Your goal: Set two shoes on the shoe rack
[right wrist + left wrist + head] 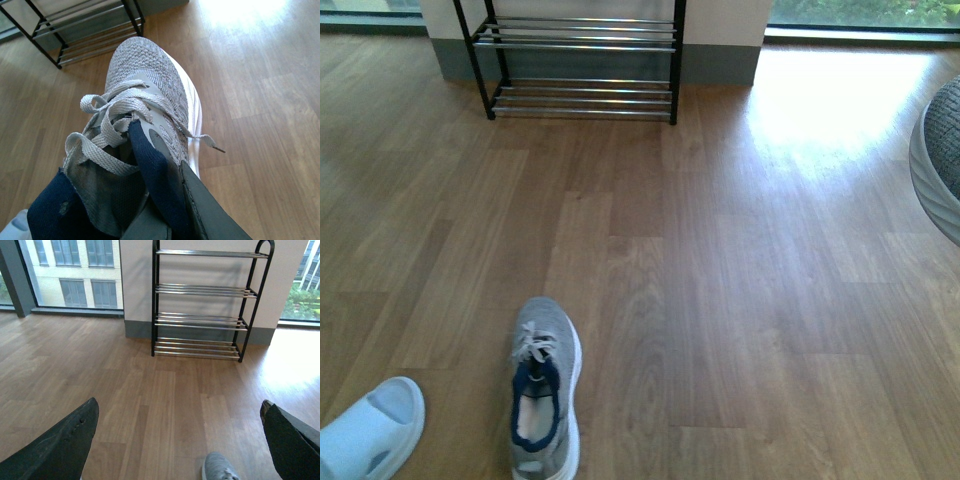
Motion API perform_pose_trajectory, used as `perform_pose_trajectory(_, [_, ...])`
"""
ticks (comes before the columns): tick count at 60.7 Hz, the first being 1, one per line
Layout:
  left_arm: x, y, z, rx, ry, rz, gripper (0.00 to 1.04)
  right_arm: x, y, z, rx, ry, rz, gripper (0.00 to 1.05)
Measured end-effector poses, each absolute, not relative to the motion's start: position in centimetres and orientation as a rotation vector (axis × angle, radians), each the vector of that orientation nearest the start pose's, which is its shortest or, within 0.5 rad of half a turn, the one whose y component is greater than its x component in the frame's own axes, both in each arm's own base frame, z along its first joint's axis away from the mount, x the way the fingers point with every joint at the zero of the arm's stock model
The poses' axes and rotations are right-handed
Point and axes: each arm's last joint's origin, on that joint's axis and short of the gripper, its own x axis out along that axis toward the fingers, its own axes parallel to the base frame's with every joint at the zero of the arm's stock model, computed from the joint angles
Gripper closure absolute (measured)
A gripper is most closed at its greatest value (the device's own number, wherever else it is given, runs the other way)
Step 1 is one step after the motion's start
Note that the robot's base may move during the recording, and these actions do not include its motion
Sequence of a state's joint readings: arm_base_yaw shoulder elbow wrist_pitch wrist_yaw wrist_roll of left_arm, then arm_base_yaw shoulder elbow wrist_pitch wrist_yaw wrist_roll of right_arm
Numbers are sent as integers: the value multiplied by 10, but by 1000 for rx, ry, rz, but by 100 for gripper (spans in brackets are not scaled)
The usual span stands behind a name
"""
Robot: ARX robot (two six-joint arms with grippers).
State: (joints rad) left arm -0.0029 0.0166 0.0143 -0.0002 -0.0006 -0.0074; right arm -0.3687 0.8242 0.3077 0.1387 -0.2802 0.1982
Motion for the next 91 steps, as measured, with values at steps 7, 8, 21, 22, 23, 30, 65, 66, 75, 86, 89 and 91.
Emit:
perform_pose_trajectory(7, [98,0,167,-7,4,-2,9,163,-55,193,316,349,-126,103])
perform_pose_trajectory(8, [98,0,167,-7,3,-3,9,163,-55,193,316,349,-126,103])
perform_pose_trajectory(21, [98,0,167,-7,3,-4,9,163,-56,193,315,348,-145,103])
perform_pose_trajectory(22, [98,0,167,-7,2,-4,9,163,-56,193,315,348,-146,103])
perform_pose_trajectory(23, [98,0,167,-7,2,-4,9,163,-56,193,315,348,-146,103])
perform_pose_trajectory(30, [99,-2,165,-9,240,161,9,163,-56,193,317,349,-138,103])
perform_pose_trajectory(65, [245,-44,9,129,949,114,9,163,-55,193,318,351,-131,103])
perform_pose_trajectory(66, [245,-45,5,129,961,107,9,163,-55,193,318,351,-131,103])
perform_pose_trajectory(75, [252,-60,-48,151,1086,19,9,163,-55,193,318,351,-131,103])
perform_pose_trajectory(86, [267,-70,-90,163,1160,5,9,163,-55,192,318,351,-132,103])
perform_pose_trajectory(89, [271,-72,-98,163,1172,7,9,163,-55,193,318,351,-132,103])
perform_pose_trajectory(91, [274,-74,-103,163,1180,7,9,163,-55,193,318,351,-132,103])
